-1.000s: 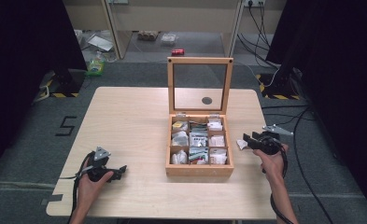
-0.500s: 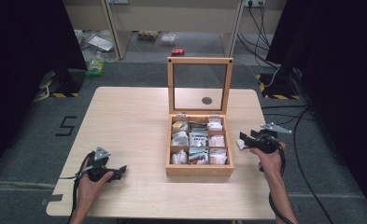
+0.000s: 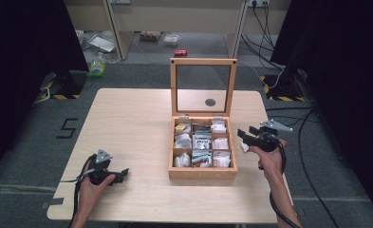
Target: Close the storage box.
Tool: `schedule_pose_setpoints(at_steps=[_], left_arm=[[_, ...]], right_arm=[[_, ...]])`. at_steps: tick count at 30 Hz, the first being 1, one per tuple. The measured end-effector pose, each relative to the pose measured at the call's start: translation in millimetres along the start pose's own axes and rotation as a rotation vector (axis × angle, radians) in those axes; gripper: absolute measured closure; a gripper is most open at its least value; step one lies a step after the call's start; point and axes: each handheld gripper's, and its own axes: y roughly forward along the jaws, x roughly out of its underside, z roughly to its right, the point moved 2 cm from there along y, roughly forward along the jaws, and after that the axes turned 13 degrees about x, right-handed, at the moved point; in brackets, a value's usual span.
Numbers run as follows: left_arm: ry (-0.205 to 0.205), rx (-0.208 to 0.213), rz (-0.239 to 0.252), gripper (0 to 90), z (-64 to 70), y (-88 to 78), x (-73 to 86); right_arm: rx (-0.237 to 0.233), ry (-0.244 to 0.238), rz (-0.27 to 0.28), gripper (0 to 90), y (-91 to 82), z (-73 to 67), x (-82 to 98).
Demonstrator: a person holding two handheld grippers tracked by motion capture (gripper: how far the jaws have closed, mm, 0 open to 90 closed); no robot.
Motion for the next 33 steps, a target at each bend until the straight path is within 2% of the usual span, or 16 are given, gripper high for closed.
schedule_pose_setpoints(at_steps=[9,15,25,33], left_arm=[[0.0,0.0,0.0,0.0,0.0,0.0,0.0],[0.0,0.0,0.0,0.0,0.0,0.0,0.0],[-0.001,0.0,0.001,0.0,0.0,0.0,0.0],[-0.001,0.0,0.001,0.0,0.1,0.0,0.0]], right_arm=[[-0.015,0.0,0.039,40.2,7.8,2.4,-12.2],[-0.03,0.017,0.031,40.3,20.2,0.1,-11.9],[-0.016,-0.008,0.054,40.6,33.5,-10.0,-37.9],[-0.021,-0.007,0.061,40.8,44.1,-15.8,-48.3]])
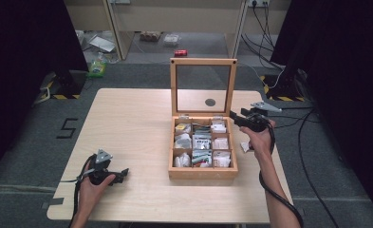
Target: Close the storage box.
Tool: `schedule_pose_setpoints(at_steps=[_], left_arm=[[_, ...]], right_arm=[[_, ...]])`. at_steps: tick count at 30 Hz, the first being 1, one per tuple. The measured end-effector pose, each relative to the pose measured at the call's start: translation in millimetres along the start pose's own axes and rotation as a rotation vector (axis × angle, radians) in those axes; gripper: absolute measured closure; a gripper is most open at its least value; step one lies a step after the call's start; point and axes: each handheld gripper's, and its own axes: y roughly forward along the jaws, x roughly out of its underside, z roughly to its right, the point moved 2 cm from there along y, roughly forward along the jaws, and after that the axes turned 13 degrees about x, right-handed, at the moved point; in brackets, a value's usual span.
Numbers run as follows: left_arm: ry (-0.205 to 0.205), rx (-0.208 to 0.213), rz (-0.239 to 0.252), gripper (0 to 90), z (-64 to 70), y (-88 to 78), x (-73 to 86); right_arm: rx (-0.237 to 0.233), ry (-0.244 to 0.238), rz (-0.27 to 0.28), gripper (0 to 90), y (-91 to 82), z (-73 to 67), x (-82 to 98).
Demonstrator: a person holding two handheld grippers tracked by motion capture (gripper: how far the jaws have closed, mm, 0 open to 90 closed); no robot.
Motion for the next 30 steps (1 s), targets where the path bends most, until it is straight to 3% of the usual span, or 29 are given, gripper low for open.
schedule_pose_setpoints(at_steps=[12,30], left_arm=[[0.0,0.0,-0.001,0.0,0.0,0.0,0.0],[0.0,0.0,-0.001,0.0,0.0,0.0,0.0]], right_arm=[[-0.017,0.035,-0.008,39.8,16.0,1.5,-5.1],[-0.046,0.033,-0.013,39.4,33.8,-8.9,-5.9]])
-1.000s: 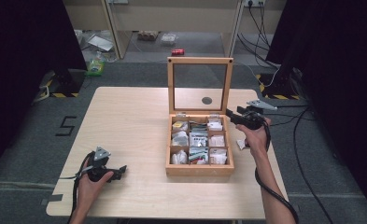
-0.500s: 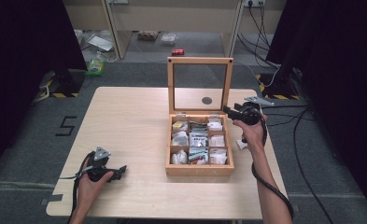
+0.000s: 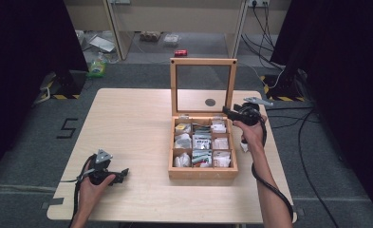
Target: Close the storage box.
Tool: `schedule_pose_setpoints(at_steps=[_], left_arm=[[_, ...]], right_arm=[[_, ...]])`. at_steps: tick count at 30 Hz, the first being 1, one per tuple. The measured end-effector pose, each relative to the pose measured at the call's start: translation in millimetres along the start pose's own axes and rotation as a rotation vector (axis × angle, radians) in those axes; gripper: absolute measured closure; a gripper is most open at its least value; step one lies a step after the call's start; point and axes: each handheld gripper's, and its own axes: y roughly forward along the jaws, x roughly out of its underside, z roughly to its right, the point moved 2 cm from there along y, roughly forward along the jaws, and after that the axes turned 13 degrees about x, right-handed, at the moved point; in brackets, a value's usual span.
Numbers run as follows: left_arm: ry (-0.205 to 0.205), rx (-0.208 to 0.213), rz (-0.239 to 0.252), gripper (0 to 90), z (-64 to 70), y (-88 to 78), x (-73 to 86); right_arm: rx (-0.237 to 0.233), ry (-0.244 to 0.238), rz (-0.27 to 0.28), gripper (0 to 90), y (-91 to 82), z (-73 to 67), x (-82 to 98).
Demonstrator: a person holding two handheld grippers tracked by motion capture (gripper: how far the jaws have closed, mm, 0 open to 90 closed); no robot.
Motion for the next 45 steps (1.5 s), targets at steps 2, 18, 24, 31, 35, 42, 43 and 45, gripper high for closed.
schedule_pose_setpoints(at_steps=[2,18,24,31,35,42,43,45], left_arm=[[0.0,0.0,0.0,0.0,0.0,0.0,0.0],[0.0,0.0,0.0,0.0,0.0,0.0,0.0],[0.0,0.0,0.0,0.0,0.0,0.0,0.0],[0.0,0.0,0.001,0.0,0.0,0.1,0.0],[0.0,0.0,0.0,0.0,0.0,0.0,0.0],[0.0,0.0,0.0,0.0,0.0,0.0,0.0],[0.0,0.0,0.0,0.0,0.0,0.0,0.0],[0.0,0.0,0.0,0.0,0.0,0.0,0.0]], right_arm=[[-0.003,-0.002,0.002,39.4,1.7,-0.7,-0.1],[-0.01,0.007,-0.007,39.1,10.4,-3.5,-5.6],[-0.006,0.005,-0.01,38.1,14.8,-4.6,-7.9],[-0.013,0.005,-0.005,38.5,17.1,-2.0,-13.5],[-0.023,0.018,0.004,38.6,18.4,-3.0,-18.2],[-0.012,0.011,0.008,38.1,22.6,-7.2,-20.9],[-0.009,0.012,0.008,38.8,22.5,-7.8,-20.8],[-0.006,0.003,0.016,41.4,21.9,-6.9,-20.7]])
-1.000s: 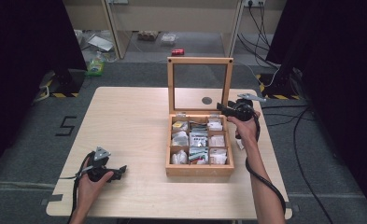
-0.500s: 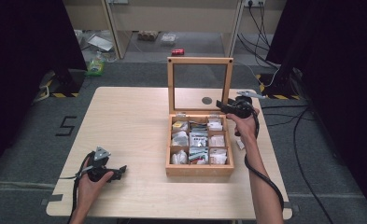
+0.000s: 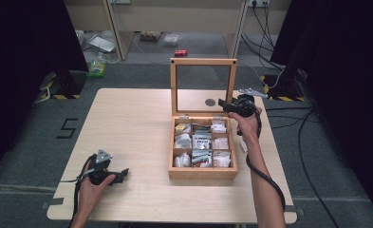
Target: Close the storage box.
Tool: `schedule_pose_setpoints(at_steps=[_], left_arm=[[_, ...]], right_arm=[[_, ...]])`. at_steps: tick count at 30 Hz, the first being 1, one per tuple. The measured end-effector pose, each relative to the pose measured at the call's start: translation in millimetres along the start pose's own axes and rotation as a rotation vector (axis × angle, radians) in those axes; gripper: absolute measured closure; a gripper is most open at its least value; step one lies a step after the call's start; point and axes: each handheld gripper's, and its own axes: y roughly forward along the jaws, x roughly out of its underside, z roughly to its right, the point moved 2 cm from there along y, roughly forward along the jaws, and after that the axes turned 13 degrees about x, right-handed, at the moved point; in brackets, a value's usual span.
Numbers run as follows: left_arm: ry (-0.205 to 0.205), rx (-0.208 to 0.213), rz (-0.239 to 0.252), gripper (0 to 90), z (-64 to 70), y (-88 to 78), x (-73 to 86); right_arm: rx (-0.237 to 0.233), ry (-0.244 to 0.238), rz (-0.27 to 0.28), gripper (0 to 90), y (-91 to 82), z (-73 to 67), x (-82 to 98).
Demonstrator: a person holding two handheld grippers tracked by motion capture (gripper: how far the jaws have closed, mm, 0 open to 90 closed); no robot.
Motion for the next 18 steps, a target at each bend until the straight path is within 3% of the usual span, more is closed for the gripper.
schedule_pose_setpoints(at_steps=[5,18], left_arm=[[0.0,0.0,0.0,0.0,0.0,0.0,0.0],[0.0,0.0,0.0,0.0,0.0,0.0,0.0]], right_arm=[[0.013,-0.057,0.013,47.9,-3.9,1.6,0.5],[0.017,-0.067,0.038,53.1,-11.0,2.3,3.0]])
